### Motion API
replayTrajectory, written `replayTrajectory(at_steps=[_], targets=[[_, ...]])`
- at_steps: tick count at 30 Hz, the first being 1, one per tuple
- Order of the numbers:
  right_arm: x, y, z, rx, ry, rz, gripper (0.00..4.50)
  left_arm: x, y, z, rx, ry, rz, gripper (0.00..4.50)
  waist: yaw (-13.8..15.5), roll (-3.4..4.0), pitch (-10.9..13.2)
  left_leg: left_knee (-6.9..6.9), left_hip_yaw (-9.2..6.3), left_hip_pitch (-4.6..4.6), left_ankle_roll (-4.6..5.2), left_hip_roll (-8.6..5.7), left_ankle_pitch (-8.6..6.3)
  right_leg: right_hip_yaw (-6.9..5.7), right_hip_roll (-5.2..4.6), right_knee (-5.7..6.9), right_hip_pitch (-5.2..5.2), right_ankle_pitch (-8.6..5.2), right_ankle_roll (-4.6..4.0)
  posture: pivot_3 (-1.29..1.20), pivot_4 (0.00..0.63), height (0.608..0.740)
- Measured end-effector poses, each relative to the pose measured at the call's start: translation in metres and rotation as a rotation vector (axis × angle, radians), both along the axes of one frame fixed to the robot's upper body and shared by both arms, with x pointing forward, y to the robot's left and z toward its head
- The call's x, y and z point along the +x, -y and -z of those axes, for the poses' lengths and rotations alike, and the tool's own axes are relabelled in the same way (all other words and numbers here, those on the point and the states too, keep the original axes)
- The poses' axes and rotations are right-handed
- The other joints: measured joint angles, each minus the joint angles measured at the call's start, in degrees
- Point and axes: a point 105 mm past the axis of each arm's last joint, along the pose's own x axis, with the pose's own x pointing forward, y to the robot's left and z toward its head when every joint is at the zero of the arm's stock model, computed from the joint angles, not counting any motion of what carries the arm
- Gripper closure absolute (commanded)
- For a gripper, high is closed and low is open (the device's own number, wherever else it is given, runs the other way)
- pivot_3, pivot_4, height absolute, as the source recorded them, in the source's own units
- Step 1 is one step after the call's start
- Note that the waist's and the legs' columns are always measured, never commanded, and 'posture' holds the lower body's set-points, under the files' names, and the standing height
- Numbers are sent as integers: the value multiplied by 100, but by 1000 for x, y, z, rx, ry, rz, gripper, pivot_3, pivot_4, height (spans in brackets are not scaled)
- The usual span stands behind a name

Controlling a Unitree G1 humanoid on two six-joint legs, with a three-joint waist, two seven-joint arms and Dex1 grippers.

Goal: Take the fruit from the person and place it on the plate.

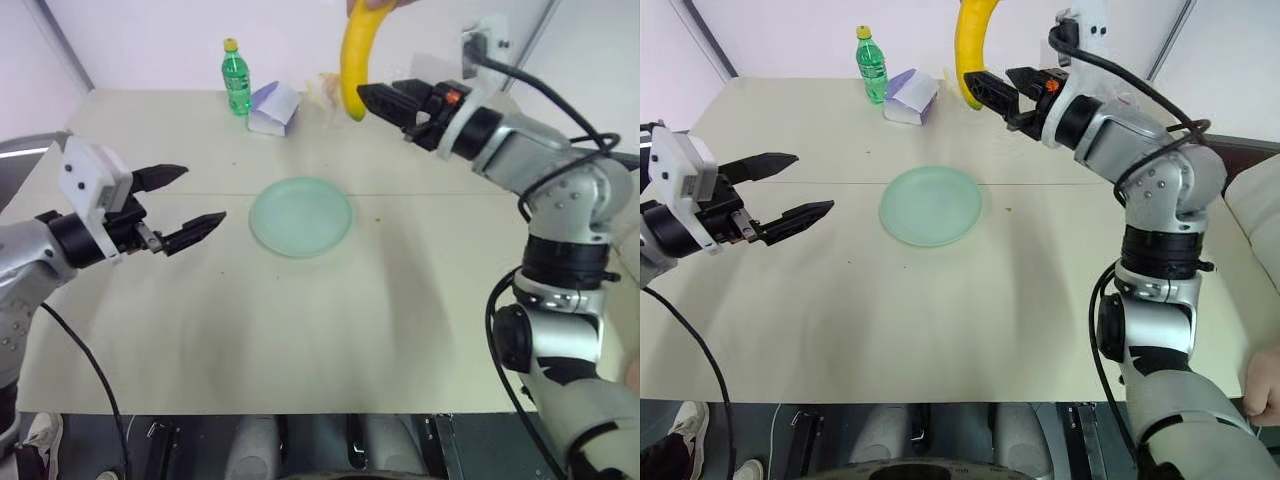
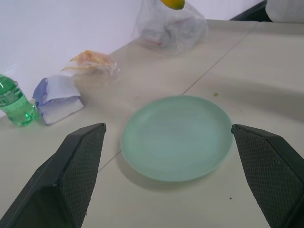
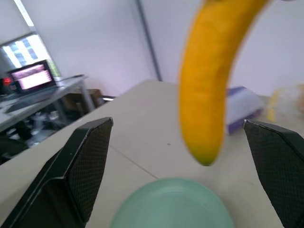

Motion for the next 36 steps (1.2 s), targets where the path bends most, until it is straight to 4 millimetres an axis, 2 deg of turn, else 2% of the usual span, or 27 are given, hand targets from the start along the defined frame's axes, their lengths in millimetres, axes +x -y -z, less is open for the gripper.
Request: replayTrajectory(at_steps=[8, 23, 26, 28, 30, 31, 36], targets=[[23, -7, 3, -2, -41, 64, 0, 1, 1, 4, 10, -7, -4, 63, -22, 1, 0, -5, -1, 0, 0, 4, 0, 0, 6, 3, -5, 0, 0, 0, 150, 731], [40, -42, -10, 27, -15, 36, 0, 2, 2, 8, 16, -9, -10, 63, -30, 2, 1, -7, -2, 0, 0, 5, 0, 0, 6, 2, -7, 0, 0, 0, 150, 731], [43, -43, -12, 29, -3, 43, 868, 1, 2, 9, 20, -5, -9, 0, -26, 2, 1, -8, -2, -1, 0, 5, 0, -1, 5, 0, -7, 0, 0, 0, 150, 731], [44, -43, -13, 29, 0, 46, 1979, 1, 3, 9, 22, -4, -7, 0, -25, 2, 1, -8, -2, -1, 0, 5, 0, -1, 5, 0, -7, 0, 0, 0, 150, 731], [45, -43, -12, 30, -1, 44, 2869, 1, 3, 9, 23, -3, -6, 0, -28, 2, 1, -9, -2, -1, 0, 5, 0, -1, 5, 1, -7, 0, 0, 0, 150, 731], [45, -44, -12, 32, 2, 42, 3054, 1, 3, 9, 23, -3, -7, 0, -30, 2, 1, -9, -2, -1, 0, 5, 0, 0, 5, 1, -7, 0, 0, 0, 150, 731], [44, -46, -13, 34, 11, 23, 3056, 1, 3, 9, 22, -3, -7, 0, -34, 3, 2, -11, -2, 0, 0, 5, 0, -1, 5, 1, -8, 0, 0, 0, 150, 731]])
